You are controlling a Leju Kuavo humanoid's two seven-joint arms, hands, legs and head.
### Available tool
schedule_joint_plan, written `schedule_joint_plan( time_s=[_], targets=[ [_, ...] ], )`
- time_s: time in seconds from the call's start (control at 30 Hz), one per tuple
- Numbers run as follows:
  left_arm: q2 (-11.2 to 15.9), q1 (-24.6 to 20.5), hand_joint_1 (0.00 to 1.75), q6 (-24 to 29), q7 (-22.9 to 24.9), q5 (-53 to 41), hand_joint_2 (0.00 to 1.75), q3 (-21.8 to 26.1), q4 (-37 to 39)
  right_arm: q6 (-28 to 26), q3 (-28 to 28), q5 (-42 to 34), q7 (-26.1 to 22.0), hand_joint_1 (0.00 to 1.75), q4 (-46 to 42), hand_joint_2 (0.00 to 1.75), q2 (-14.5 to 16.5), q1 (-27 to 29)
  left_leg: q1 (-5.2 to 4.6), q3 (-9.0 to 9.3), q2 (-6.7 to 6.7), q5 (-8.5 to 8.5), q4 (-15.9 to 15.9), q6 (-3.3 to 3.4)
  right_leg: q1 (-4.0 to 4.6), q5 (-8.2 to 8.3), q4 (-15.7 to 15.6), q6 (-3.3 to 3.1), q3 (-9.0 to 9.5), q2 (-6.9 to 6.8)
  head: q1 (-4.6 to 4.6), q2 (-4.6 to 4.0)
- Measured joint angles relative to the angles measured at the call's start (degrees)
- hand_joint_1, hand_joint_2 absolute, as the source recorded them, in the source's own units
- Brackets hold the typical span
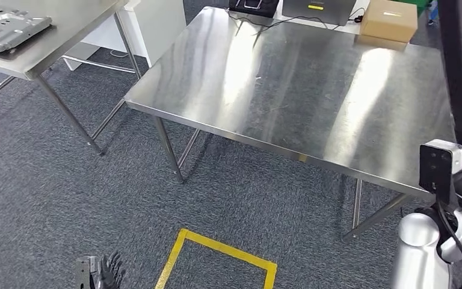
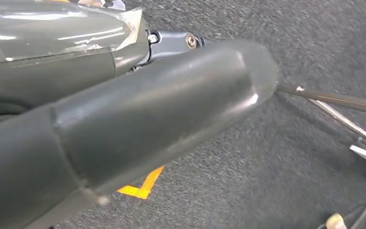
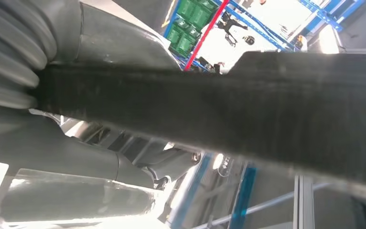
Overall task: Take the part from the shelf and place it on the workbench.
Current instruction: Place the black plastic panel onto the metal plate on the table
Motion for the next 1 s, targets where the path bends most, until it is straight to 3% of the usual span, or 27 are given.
schedule_joint_plan(
  time_s=[0.03,0.07,0.1,0.13,0.2,0.27,0.37,0.43,0.53,0.57,0.6,0.63,0.7,0.77,0.83,0.9,0.97,1.0],
  targets=[
    [0.05,0.12,0.0,0.03,0.07,-0.01,0.0,0.01,0.04,0.0,0.01,0.09,0.06,1.75,0.0,1.75,0.11,0.14,-0.16,-2.71,-0.27,-1.06,4.26,0.12,0.14,-0.31,0.13,-0.39,0.21,0.04,-0.12,0.0],
    [0.08,0.23,0.0,0.05,0.13,-0.01,0.0,0.01,0.08,0.0,0.01,0.2,0.11,1.75,-0.01,1.75,0.26,0.29,-0.26,-4.67,-0.41,-1.04,6.6,0.21,0.24,-0.69,0.37,-0.57,0.37,0.16,-0.11,0.0],
    [0.11,0.3,0.0,0.06,0.18,-0.01,0.0,0.02,0.11,0.0,0.02,0.3,0.15,1.75,-0.01,1.75,0.37,0.44,-0.27,-5.4,-0.45,0.38,6.26,0.28,0.22,-1.17,0.77,-0.53,0.53,0.33,-0.14,0.0],
    [0.16,0.3,0.0,0.07,0.24,-0.01,0.0,0.02,0.13,0.0,0.02,0.4,0.18,1.75,-0.01,1.75,0.45,0.57,-0.22,-4.9,-0.45,2.76,3.61,0.31,0.08,-1.75,1.28,-0.27,0.73,0.52,-0.15,0.0],
    [0.16,0.27,0.0,0.08,0.38,-0.01,0.0,0.02,0.19,0.0,0.01,0.56,0.26,1.75,-0.03,1.75,0.49,0.64,-0.1,-2.24,-0.72,6.89,-3.47,0.04,0.0,-3.07,2.41,0.76,0.88,0.86,-0.26,0.0],
    [0.05,0.22,0.0,0.1,0.53,-0.01,0.0,0.01,0.34,0.0,0.01,0.7,0.31,1.75,-0.11,1.75,0.54,0.54,-0.28,-0.89,-1.32,7.36,-6.32,0.03,0.22,-3.86,3.01,1.72,0.69,1.2,-0.18,0.0],
    [0.05,0.1,0.0,0.19,0.58,-0.02,0.0,0.02,0.43,0.0,0.01,0.79,0.33,1.75,-0.22,1.75,0.49,0.52,-0.95,-0.95,-1.58,6.39,-5.94,1.47,-0.39,-4.34,3.37,2.36,0.22,1.28,0.17,0.0],
    [0.07,0.04,0.0,0.26,0.58,-0.02,0.0,0.02,0.43,0.0,0.01,0.76,0.37,1.75,-0.22,1.75,0.4,0.36,-1.18,-0.63,-1.53,6.13,-5.94,2.3,-0.45,-6.2,8.22,2.01,-2.33,0.63,0.34,0.0],
    [0.04,0.04,0.0,0.3,0.67,-0.03,0.0,0.02,0.44,0.01,0.02,0.73,0.39,1.75,-0.1,1.75,0.27,0.14,-1.74,-0.14,-1.41,5.63,-5.97,3.08,0.26,-9.95,21.29,1.16,-9.99,0.23,0.61,0.0],
    [0.03,0.05,0.0,0.31,0.7,-0.03,0.0,0.02,0.45,0.01,0.01,0.72,0.43,1.75,-0.02,1.75,0.25,0.15,-1.96,0.08,-1.41,5.43,-5.97,3.25,0.49,-9.93,23.02,1.15,-11.45,0.23,0.66,0.0],
    [0.02,0.06,0.0,0.31,0.72,-0.03,0.0,0.02,0.45,0.02,0.0,0.69,0.49,1.75,0.05,1.75,0.22,0.16,-2.16,0.38,-1.43,5.22,-5.97,3.38,0.71,-9.05,22.64,1.21,-11.88,0.23,0.68,0.0],
    [0.01,0.06,0.0,0.31,0.72,-0.02,0.0,0.02,0.45,0.02,0.0,0.68,0.55,1.75,0.09,1.75,0.19,0.12,-2.33,0.74,-1.46,4.99,-5.97,3.45,0.96,-7.42,20.11,1.28,-11.2,0.23,0.72,0.0],
    [-0.02,0.02,0.0,0.31,0.72,-0.02,0.0,0.02,0.46,0.02,0.0,0.65,0.62,1.75,0.1,1.75,0.09,-0.04,-2.59,1.46,-1.54,4.51,-6.0,3.43,1.57,-3.2,11.78,1.04,-8.11,0.16,0.78,0.0],
    [-0.06,-0.05,0.0,0.31,0.75,-0.01,0.0,0.02,0.47,0.02,0.0,0.65,0.62,1.75,0.1,1.75,-0.03,-0.25,-2.88,1.79,-1.65,3.97,-6.03,3.04,2.28,-0.69,6.13,0.41,-5.85,0.11,0.77,0.0],
    [-0.07,-0.08,0.0,0.31,0.8,-0.01,0.0,0.02,0.49,0.02,-0.02,0.64,0.63,1.75,0.1,1.75,-0.09,-0.33,-3.05,1.98,-1.66,3.66,-6.33,2.51,2.67,-0.36,5.16,-0.04,-5.4,0.17,0.78,0.0],
    [-0.05,-0.13,0.0,0.31,0.81,-0.01,0.0,0.02,0.5,0.02,-0.03,0.64,0.63,1.75,0.08,1.75,-0.09,-0.36,-3.01,1.88,-1.44,3.07,-5.88,2.08,2.18,-0.3,4.56,-0.62,-4.79,0.23,0.76,0.0],
    [-0.02,-0.19,0.0,0.32,0.81,-0.02,0.0,0.01,0.5,0.03,-0.03,0.66,0.63,1.75,0.07,1.75,-0.07,-0.41,-2.97,-0.3,-1.12,0.72,-1.22,1.79,1.68,-0.5,4.03,-1.51,-3.77,0.21,0.57,0.0],
    [0.0,-0.18,0.0,0.33,0.81,-0.03,0.0,0.0,0.5,0.04,-0.02,0.66,0.63,1.75,0.08,1.75,-0.03,-0.41,-2.96,-2.46,-0.98,-0.99,2.9,1.7,1.75,-0.75,3.99,-1.93,-3.37,0.19,0.47,0.0]
  ],
)
